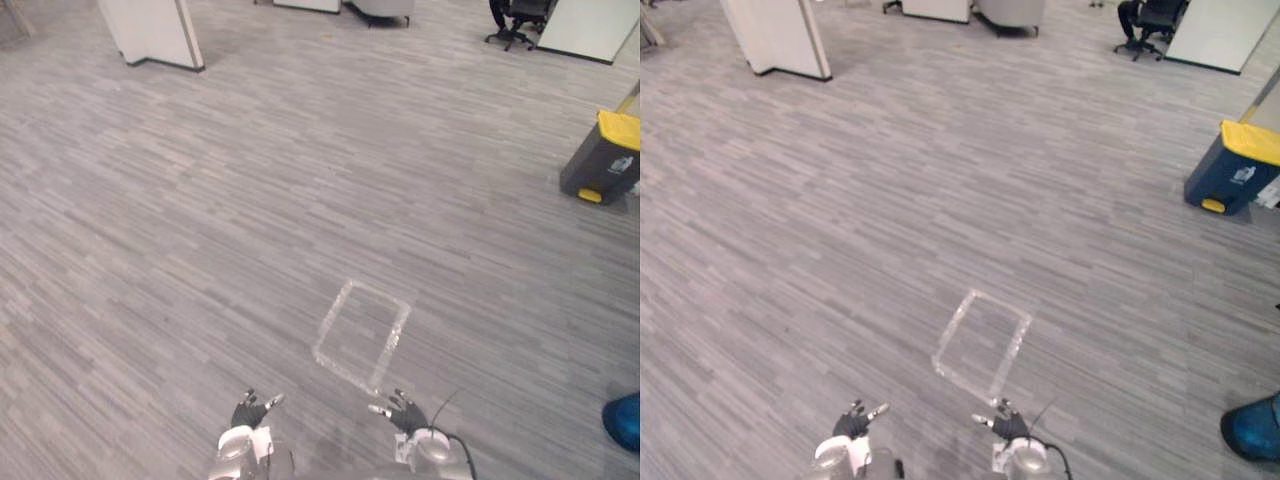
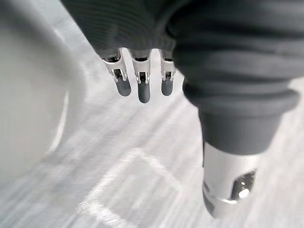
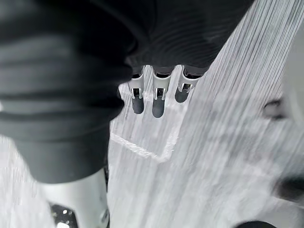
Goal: Organize the slippers on the shoe rack
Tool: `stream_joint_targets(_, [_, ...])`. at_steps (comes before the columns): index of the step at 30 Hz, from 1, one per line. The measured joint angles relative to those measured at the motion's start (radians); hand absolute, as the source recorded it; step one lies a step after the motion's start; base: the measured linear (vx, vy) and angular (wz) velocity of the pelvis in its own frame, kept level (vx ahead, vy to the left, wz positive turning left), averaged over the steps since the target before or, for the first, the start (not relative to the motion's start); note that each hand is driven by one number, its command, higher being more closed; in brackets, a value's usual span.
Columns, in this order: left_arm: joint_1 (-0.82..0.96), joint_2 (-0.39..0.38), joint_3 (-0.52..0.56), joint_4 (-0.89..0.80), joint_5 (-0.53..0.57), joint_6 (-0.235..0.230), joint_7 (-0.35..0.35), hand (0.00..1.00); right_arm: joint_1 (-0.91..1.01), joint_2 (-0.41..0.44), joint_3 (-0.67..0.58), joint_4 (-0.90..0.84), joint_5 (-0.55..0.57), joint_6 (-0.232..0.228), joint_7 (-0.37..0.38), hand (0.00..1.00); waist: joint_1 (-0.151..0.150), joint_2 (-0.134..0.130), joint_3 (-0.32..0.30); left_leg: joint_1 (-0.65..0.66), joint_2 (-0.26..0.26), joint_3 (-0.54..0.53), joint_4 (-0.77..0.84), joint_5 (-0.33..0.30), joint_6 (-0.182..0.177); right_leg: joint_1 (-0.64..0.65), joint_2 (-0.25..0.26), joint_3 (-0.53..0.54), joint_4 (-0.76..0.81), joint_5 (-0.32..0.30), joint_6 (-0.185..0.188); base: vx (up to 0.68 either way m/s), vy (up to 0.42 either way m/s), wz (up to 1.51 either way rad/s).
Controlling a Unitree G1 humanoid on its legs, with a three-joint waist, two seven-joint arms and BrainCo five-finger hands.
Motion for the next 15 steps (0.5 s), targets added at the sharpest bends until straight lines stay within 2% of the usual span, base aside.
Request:
stream_joint_targets(1, [0.001, 0.002, -0.010, 0.000, -0.001, -0.001, 0.003, 0.00, 0.006, -0.001, -0.001, -0.004, 0.000, -0.001, -0.003, 0.00, 0.002, -0.001, -0.002, -0.008, -0.030, -0.047, -0.168, 0.045, -0.004, 0.012, -0.022, 0.030, -0.004, -0.018, 0.020, 0.48, 0.266, -0.95])
stream_joint_targets(2, [0.004, 0.004, -0.018, -0.002, -0.002, -0.003, 0.007, 0.00, 0.008, -0.002, 0.000, 0.000, 0.000, -0.001, -0.008, 0.00, 0.005, -0.002, -0.007, -0.015, -0.051, -0.101, -0.254, 0.140, -0.031, 0.025, -0.042, 0.067, -0.008, -0.047, 0.029, 0.51, 0.340, -1.06])
stream_joint_targets(3, [0.003, 0.014, -0.023, 0.006, -0.005, -0.011, 0.011, 0.00, 0.007, 0.001, 0.001, 0.015, -0.002, 0.000, -0.011, 0.00, 0.016, -0.024, -0.025, -0.012, -0.101, -0.097, -0.247, 0.160, -0.014, 0.030, -0.078, 0.121, -0.008, -0.062, 0.040, 0.52, 0.353, -0.78])
stream_joint_targets(4, [0.001, 0.023, -0.026, 0.016, -0.008, -0.013, 0.016, 0.00, 0.003, 0.008, 0.002, 0.023, -0.003, 0.000, -0.010, 0.00, -0.001, -0.043, -0.047, -0.009, -0.117, -0.085, -0.254, 0.135, -0.008, -0.004, -0.102, 0.153, 0.032, -0.048, 0.032, 0.54, 0.337, -0.59])
stream_joint_targets(5, [0.001, 0.026, -0.025, 0.020, -0.009, -0.014, 0.017, 0.00, 0.004, 0.011, 0.002, 0.035, -0.003, 0.002, -0.009, 0.00, -0.002, -0.055, -0.056, -0.009, -0.118, -0.064, -0.250, 0.124, 0.012, -0.056, -0.107, 0.194, 0.101, -0.026, 0.060, 0.53, 0.313, -0.38])
stream_joint_targets(6, [-0.002, 0.038, -0.025, 0.022, -0.018, -0.013, 0.016, 0.00, 0.006, 0.019, 0.001, 0.035, -0.003, 0.008, -0.009, 0.00, 0.001, -0.077, -0.057, 0.023, -0.119, -0.021, -0.246, 0.109, 0.042, -0.101, -0.111, 0.248, 0.222, 0.006, 0.093, 0.63, 0.346, -0.58])
stream_joint_targets(7, [-0.003, 0.046, -0.025, 0.028, -0.019, -0.011, 0.017, 0.00, 0.009, 0.022, 0.002, 0.034, -0.003, 0.009, -0.007, 0.00, 0.000, -0.086, -0.052, 0.069, -0.120, 0.006, -0.256, 0.097, 0.059, -0.144, -0.106, 0.267, 0.339, 0.049, 0.126, 0.51, 0.267, -0.77])
stream_joint_targets(8, [-0.005, 0.050, -0.025, 0.037, -0.020, -0.010, 0.018, 0.00, 0.008, 0.024, 0.002, 0.032, -0.003, 0.008, -0.007, 0.00, 0.000, -0.089, -0.047, 0.136, -0.119, 0.035, -0.286, 0.086, 0.075, -0.201, -0.101, 0.270, 0.492, 0.118, 0.164, 0.45, 0.220, -0.98])
stream_joint_targets(9, [-0.006, 0.051, -0.027, 0.058, -0.019, -0.007, 0.019, 0.00, 0.007, 0.022, 0.001, 0.027, -0.003, 0.005, -0.006, 0.00, -0.001, -0.074, -0.035, 0.232, -0.120, 0.062, -0.332, 0.081, 0.084, -0.271, -0.097, 0.251, 0.679, 0.130, 0.193, 0.31, 0.158, -0.98])
stream_joint_targets(10, [-0.006, 0.050, -0.030, 0.067, -0.019, -0.005, 0.019, 0.00, 0.007, 0.019, 0.001, 0.022, -0.003, 0.005, -0.005, 0.00, -0.003, -0.073, -0.033, 0.279, -0.120, 0.070, -0.355, 0.081, 0.084, -0.302, -0.097, 0.225, 0.743, 0.124, 0.184, 0.34, 0.180, -1.05])
stream_joint_targets(11, [-0.005, 0.050, -0.045, 0.086, -0.019, 0.004, 0.019, 0.00, 0.011, 0.017, -0.001, 0.004, -0.004, 0.002, -0.005, 0.00, -0.009, -0.059, -0.036, 0.360, -0.117, 0.087, -0.409, 0.081, 0.084, -0.368, -0.096, 0.154, 0.830, 0.100, 0.156, 0.33, 0.166, -0.82])
stream_joint_targets(12, [-0.007, 0.046, -0.047, 0.094, -0.019, 0.009, 0.018, 0.00, 0.013, 0.019, -0.002, -0.009, -0.007, -0.002, -0.005, 0.00, -0.011, -0.057, -0.037, 0.420, -0.115, 0.101, -0.467, 0.080, 0.087, -0.424, -0.085, 0.093, 0.844, 0.065, 0.126, 0.27, 0.131, -0.65])
stream_joint_targets(14, [-0.013, 0.037, -0.047, 0.101, -0.019, 0.010, 0.015, 0.00, 0.007, 0.020, -0.012, -0.011, -0.010, -0.005, -0.005, 0.00, -0.023, -0.062, -0.037, 0.484, -0.115, 0.115, -0.528, 0.077, 0.090, -0.477, -0.069, 0.019, 0.787, 0.018, 0.101, 0.29, 0.058, -0.15])
stream_joint_targets(15, [-0.022, 0.028, -0.047, 0.110, -0.018, 0.012, 0.012, 0.00, 0.003, 0.018, -0.020, -0.011, -0.010, -0.006, -0.005, 0.00, -0.026, -0.065, -0.036, 0.512, -0.115, 0.127, -0.557, 0.076, 0.089, -0.504, -0.064, -0.047, 0.682, 0.001, 0.092, 0.43, 0.029, 0.04])
